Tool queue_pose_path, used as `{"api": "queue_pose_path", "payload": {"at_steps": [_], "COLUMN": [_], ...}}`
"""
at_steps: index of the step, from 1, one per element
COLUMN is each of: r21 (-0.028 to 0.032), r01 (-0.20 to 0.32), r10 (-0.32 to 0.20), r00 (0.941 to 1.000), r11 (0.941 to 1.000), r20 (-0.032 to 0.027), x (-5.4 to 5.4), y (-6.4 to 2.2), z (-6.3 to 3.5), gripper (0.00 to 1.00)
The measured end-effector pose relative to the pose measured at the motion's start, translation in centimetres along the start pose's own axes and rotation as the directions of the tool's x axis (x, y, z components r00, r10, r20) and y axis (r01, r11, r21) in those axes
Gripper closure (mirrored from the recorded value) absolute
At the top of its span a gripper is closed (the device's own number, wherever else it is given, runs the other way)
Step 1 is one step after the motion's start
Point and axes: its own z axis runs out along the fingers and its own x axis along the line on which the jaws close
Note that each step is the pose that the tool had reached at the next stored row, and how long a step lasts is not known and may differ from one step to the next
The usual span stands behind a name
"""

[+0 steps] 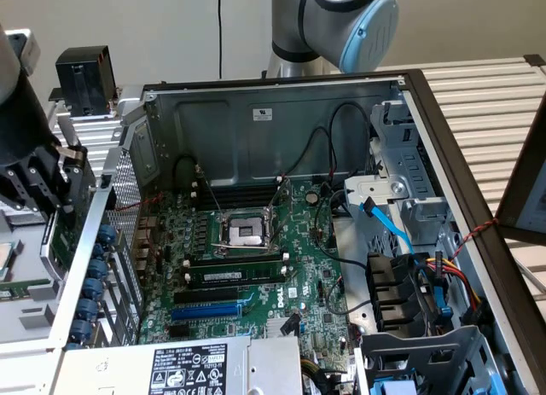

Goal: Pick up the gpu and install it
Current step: 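Pick up the gpu and move the gpu toward the slot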

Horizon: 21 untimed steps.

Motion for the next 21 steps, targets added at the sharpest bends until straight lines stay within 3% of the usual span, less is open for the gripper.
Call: {"api": "queue_pose_path", "payload": {"at_steps": [16,21], "r21": [0.0001,0.0001], "r01": [0.001,0.001], "r10": [-0.001,-0.001], "r00": [1.0,1.0], "r11": [1.0,1.0], "r20": [-0.0003,-0.0003], "x": [-0.2,-1.1], "y": [1.11,1.42], "z": [-7.18,-9.4], "gripper": [0.73,0.73]}}
